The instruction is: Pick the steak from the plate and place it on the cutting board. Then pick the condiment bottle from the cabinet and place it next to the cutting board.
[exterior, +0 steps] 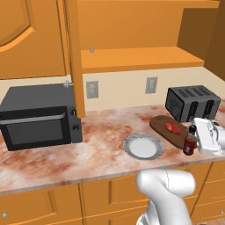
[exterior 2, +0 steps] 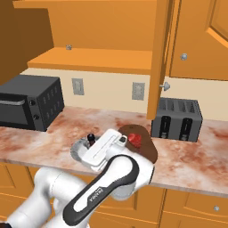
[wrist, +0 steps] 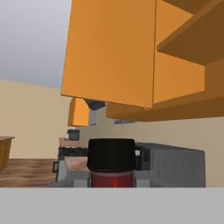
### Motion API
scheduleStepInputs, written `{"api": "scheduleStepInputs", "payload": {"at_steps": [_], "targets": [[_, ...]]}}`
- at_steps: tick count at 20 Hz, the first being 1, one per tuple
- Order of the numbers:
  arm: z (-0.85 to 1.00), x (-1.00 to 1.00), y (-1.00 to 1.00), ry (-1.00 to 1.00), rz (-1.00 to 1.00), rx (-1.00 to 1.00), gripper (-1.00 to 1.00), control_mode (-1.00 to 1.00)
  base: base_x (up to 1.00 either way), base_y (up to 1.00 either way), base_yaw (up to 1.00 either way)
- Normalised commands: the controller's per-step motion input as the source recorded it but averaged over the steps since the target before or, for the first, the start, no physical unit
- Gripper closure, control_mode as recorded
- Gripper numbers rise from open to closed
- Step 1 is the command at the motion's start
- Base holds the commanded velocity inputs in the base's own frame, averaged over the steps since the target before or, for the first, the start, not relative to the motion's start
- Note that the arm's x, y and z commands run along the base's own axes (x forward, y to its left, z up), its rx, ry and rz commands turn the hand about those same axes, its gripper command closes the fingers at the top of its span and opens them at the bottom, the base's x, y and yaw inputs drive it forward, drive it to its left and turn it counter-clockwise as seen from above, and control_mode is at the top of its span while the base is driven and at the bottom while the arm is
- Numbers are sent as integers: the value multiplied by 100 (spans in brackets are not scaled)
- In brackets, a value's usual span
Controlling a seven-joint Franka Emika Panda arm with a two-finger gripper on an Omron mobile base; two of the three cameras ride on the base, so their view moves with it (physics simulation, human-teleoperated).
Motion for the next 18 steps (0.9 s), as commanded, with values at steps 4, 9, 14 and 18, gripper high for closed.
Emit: {"api": "scheduleStepInputs", "payload": {"at_steps": [4,9,14,18], "targets": [[-41,27,-6,-2,0,3,100,-100,0,0,0],[-37,21,-10,-1,0,4,100,-100,0,0,0],[-26,21,-17,0,0,3,100,-100,0,0,0],[-23,21,-18,0,0,2,100,-100,0,0,0]]}}
